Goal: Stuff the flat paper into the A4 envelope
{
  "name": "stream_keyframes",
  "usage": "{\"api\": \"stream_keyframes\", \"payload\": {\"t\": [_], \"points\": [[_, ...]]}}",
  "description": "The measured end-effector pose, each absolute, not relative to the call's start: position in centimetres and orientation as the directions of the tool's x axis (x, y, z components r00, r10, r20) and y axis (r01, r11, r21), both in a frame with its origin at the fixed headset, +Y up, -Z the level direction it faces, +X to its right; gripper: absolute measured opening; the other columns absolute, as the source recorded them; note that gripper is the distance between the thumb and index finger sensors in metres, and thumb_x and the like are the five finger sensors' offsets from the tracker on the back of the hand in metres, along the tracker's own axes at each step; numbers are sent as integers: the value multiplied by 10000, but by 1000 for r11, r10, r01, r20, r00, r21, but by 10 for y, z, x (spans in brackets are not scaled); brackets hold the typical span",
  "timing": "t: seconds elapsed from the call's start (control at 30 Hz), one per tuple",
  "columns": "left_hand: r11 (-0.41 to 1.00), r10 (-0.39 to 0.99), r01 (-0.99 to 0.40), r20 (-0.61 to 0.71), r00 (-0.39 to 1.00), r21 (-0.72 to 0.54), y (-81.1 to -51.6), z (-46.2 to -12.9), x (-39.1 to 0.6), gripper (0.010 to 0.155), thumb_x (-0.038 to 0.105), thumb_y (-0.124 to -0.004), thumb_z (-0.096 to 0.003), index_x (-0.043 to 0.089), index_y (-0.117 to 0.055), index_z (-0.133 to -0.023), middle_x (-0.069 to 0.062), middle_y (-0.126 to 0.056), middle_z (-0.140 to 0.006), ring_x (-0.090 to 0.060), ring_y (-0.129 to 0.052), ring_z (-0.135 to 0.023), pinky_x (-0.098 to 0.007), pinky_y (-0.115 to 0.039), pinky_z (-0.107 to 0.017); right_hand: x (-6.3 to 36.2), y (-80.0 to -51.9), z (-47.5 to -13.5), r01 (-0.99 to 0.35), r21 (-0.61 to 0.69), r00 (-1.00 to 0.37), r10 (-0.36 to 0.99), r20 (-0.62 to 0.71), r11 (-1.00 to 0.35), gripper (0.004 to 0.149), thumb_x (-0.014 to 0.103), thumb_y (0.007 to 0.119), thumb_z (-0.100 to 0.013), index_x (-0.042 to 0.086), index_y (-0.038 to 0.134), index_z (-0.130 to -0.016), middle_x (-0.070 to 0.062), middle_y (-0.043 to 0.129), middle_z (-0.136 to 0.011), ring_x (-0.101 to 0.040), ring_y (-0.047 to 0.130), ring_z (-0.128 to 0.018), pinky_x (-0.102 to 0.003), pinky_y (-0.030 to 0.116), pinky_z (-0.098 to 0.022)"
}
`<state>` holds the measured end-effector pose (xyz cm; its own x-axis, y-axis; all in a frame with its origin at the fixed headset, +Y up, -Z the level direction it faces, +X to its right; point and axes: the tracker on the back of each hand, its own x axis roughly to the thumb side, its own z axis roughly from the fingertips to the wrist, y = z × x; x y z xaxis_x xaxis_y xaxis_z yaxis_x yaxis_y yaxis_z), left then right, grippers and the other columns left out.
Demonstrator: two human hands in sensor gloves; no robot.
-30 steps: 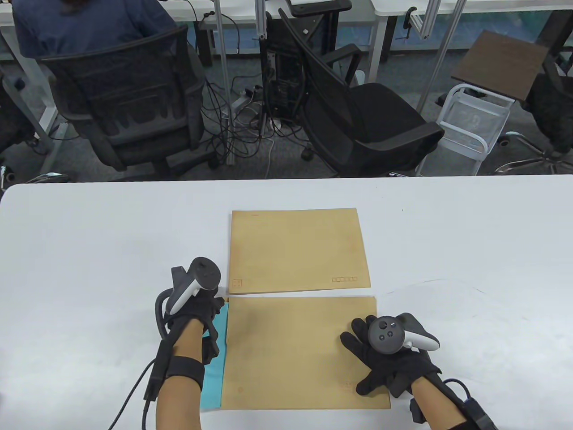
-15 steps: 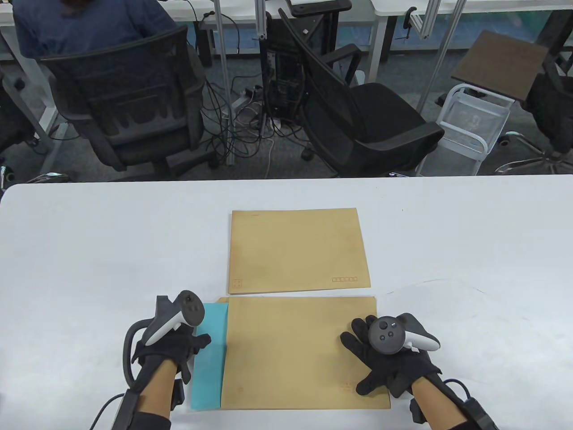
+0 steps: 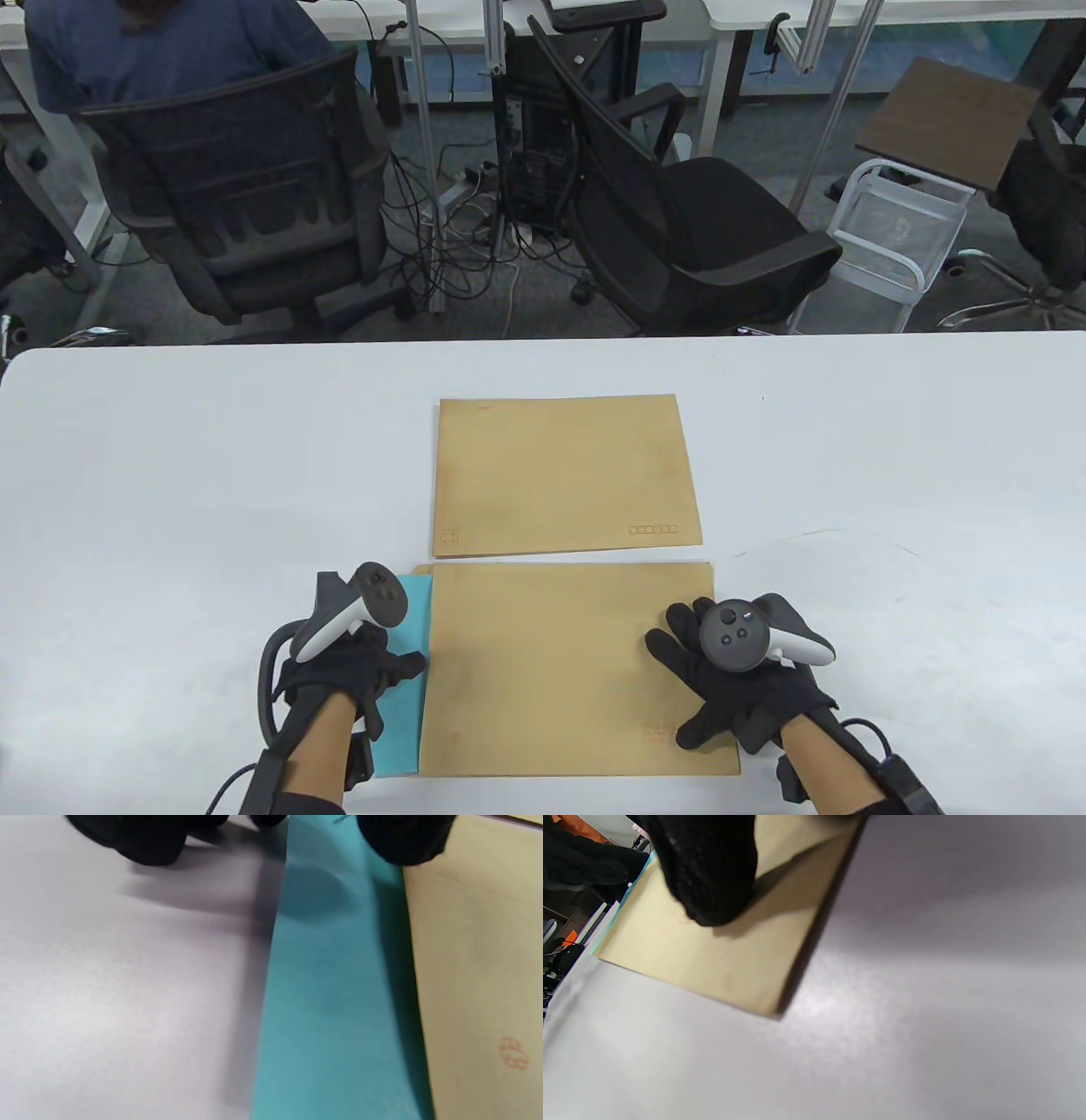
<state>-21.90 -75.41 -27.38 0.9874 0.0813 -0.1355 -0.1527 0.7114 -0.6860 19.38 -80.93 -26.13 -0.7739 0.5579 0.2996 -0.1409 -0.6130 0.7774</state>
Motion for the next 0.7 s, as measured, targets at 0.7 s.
{"api": "stream_keyframes", "payload": {"t": [0.7], "points": [[734, 50, -39, -3, 999, -678, -753, -274, -186, 958, 586, -711, -448, 34, -352, -1144, -364, -448, -1101, -592, -664, -883, -602, -634, -616, 198, -809, -263, -187, 785, -751, 601, 273, -591, 1030, 366, 856, -482, 192, 73, -1128, -118, -182, -1058, -385, -303, -874, -656, -218, -479]]}}
